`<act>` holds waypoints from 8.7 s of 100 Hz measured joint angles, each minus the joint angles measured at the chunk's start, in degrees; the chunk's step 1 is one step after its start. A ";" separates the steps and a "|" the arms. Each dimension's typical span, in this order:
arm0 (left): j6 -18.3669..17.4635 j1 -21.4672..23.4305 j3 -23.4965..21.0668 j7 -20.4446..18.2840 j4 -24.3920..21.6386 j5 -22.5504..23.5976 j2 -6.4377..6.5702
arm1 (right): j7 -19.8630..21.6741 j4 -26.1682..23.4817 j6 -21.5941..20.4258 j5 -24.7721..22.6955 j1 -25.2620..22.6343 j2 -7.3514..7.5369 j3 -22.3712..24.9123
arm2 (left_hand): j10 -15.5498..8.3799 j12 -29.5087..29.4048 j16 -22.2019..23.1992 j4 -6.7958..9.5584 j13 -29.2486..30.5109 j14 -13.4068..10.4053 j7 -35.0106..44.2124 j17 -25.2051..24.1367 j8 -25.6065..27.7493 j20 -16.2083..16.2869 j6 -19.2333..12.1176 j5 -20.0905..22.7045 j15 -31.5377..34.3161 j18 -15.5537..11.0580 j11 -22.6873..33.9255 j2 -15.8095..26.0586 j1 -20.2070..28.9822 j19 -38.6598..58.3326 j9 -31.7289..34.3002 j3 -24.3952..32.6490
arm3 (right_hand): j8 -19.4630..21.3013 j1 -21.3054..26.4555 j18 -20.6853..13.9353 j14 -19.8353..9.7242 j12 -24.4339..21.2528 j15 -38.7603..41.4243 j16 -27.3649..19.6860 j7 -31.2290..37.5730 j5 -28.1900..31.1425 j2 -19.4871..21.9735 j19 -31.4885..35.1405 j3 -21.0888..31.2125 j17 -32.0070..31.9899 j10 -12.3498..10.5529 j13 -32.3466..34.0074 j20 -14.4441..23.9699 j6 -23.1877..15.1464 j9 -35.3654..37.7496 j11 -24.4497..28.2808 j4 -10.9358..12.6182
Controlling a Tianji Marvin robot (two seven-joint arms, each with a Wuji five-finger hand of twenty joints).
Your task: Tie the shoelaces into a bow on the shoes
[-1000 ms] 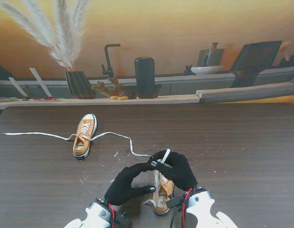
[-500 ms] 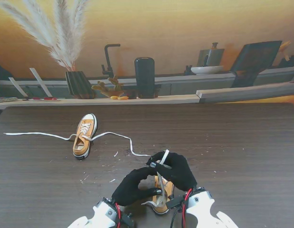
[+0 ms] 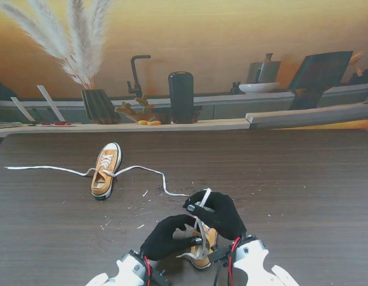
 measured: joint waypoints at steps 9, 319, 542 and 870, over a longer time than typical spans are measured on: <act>-0.19 0.28 -0.14 -1.06 -0.26 -2.94 0.08 | 0.00 0.01 0.10 0.08 0.03 0.00 -0.02 | 0.00 0.50 0.50 0.48 0.00 0.00 2.22 0.04 0.07 0.00 -0.03 0.85 1.02 0.00 0.38 0.00 1.41 0.70 0.34 0.00 | 0.00 0.00 0.00 0.00 0.00 0.00 0.00 0.05 -0.01 0.00 0.00 0.00 0.00 0.00 0.00 0.00 0.00 0.00 0.00 0.00; 9.07 8.95 -3.50 -22.00 -8.40 -55.95 0.16 | 1.87 0.32 0.40 0.99 -0.75 0.41 -0.10 | 4.67 -0.94 0.58 3.58 -9.77 2.76 -34.55 -7.99 -27.33 -0.05 -7.08 -19.95 -1.54 -2.78 -4.27 14.06 5.31 -2.96 -13.66 -4.22 | -0.70 0.02 0.00 0.00 0.00 0.00 0.00 0.78 -0.06 -0.60 0.00 0.00 0.00 0.00 0.00 -0.77 0.00 0.00 -0.04 -0.34; 4.23 7.85 -4.17 -16.78 -11.07 -71.20 -2.96 | 2.82 0.81 -0.15 1.71 -1.58 0.57 1.16 | 3.87 -10.85 -2.43 3.89 -7.84 3.89 16.39 -8.26 14.73 1.60 0.14 -9.93 -8.92 -2.56 -7.77 5.20 8.23 -31.07 0.36 10.65 | -1.57 0.58 0.00 0.00 0.00 0.00 0.00 2.73 -0.08 -0.72 0.00 0.02 0.00 0.00 0.00 -0.83 -1.11 0.00 -0.05 -0.34; 2.05 9.77 -11.86 -10.72 -8.54 -65.30 -3.88 | -5.75 2.00 3.24 0.87 -4.50 -1.56 7.77 | 2.45 21.34 9.53 -0.09 2.19 0.93 12.97 -2.38 8.64 2.37 -0.06 -9.23 21.14 -1.40 7.18 3.40 24.02 5.16 8.22 7.38 | 24.93 4.15 8.51 29.62 -18.54 -73.09 -53.03 11.44 8.66 1.59 -37.18 1.69 -41.19 14.69 -10.93 -25.39 8.12 -19.27 -22.30 -0.90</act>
